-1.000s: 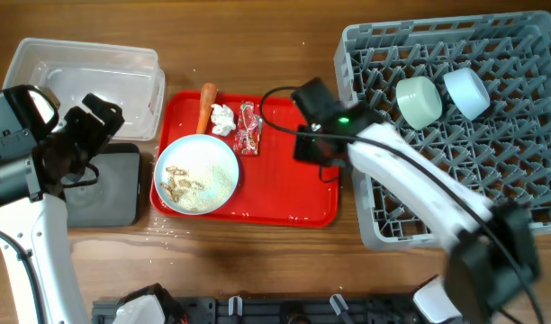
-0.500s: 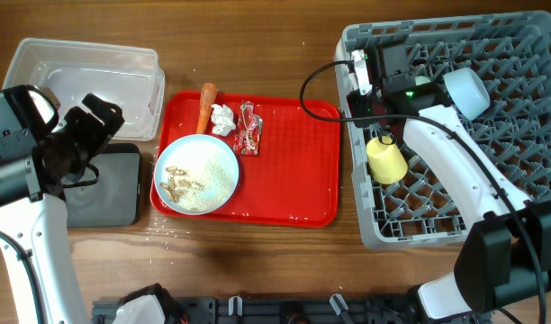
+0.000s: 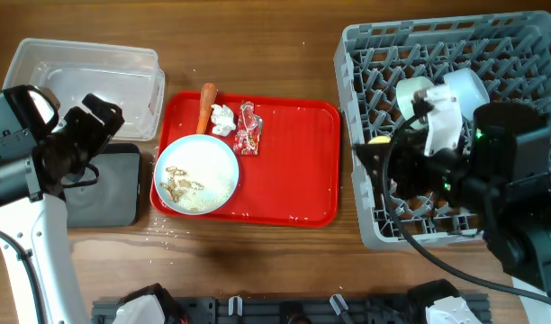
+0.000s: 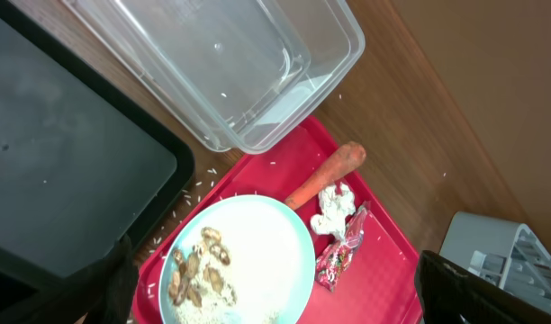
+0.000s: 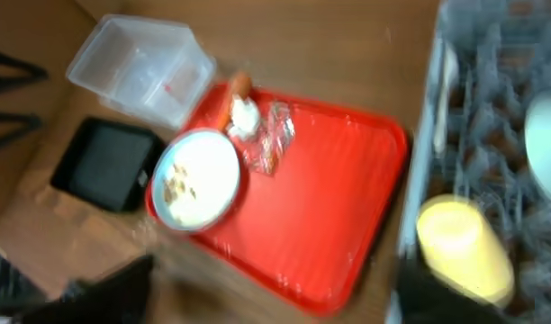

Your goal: Sort waste into correct bins and load items into the dishwasher rack

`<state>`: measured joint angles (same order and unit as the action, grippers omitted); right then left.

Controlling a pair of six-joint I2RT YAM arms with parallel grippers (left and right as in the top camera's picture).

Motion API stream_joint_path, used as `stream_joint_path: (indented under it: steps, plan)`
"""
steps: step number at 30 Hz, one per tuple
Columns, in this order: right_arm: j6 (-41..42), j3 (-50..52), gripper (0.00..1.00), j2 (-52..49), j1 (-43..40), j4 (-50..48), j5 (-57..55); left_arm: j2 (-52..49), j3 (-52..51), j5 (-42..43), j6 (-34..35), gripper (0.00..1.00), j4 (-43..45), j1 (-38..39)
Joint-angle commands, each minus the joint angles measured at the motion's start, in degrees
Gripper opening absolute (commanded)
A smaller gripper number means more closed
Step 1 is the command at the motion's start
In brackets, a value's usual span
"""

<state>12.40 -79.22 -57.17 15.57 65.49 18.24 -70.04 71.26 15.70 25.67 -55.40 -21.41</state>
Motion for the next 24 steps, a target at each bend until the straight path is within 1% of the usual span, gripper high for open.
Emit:
stream_joint_path:
  steps: [1,2,3,4,5,7,9,11,13,14,15,16,19,20,21,22,24]
  plan:
    - [4.0,0.0,0.63,0.5,0.0,8.2,-12.5,0.6,0.9,-0.2,0.3,1.00,0.0,-0.3]
    - [2.7,0.0,0.68,0.6,0.1,10.6,-14.7,0.6,0.9,-0.2,0.3,1.00,0.0,-0.3]
    - [-0.2,0.3,0.90,2.1,0.3,10.4,-15.8,0.6,0.9,-0.2,0.3,1.00,0.0,-0.3]
    - [-2.4,1.5,1.00,4.8,0.3,7.0,-16.5,0.6,0.9,-0.2,0.3,1.00,0.0,-0.3]
    - [-4.4,3.4,1.00,7.7,0.3,3.2,-17.2,0.6,0.9,-0.2,0.3,1.00,0.0,-0.3]
    - [-11.5,8.6,1.00,14.4,-0.9,-4.1,-17.4,0.6,0.9,-0.2,0.3,1.00,0.0,-0.3]
    - [-17.2,15.8,1.00,21.3,-4.3,-11.0,-17.4,0.6,0.9,-0.2,0.3,1.00,0.0,-0.3]
    - [-18.5,22.8,1.00,27.5,-8.4,-13.7,-17.4,0.6,0.9,-0.2,0.3,1.00,0.0,-0.3]
    - [-21.9,33.9,1.00,35.9,-14.4,-15.7,-17.4,0.6,0.9,-0.2,0.3,1.00,0.0,-0.3]
    - [-23.3,36.8,1.00,38.0,-15.8,-17.0,-17.4,0.6,0.9,-0.2,0.3,1.00,0.0,-0.3]
    - [-26.5,42.4,1.00,42.3,-18.6,-20.3,-17.4,0.6,0.9,-0.2,0.3,1.00,0.0,-0.3]
    - [-27.6,46.1,1.00,45.1,-20.2,-22.9,-17.4,0.6,0.9,-0.2,0.3,1.00,0.0,-0.3]
    - [-27.2,57.2,1.00,53.1,-24.0,-32.1,-17.3,0.6,0.9,-0.2,0.3,1.00,0.0,-0.3]
    - [-27.2,61.0,1.00,55.2,-24.6,-36.1,-16.9,0.6,0.9,-0.2,0.3,1.00,0.0,-0.3]
    - [-27.3,66.9,1.00,57.0,-25.3,-44.0,-16.9,0.6,0.9,-0.2,0.3,1.00,0.0,-0.3]
    - [-27.3,69.7,1.00,57.0,-25.6,-48.4,-16.9,0.6,0.9,-0.2,0.3,1.00,0.0,-0.3]
    - [-27.4,78.4,1.00,57.0,-26.5,-64.7,-17.0,0.6,0.9,-0.2,0.3,1.00,0.0,-0.3]
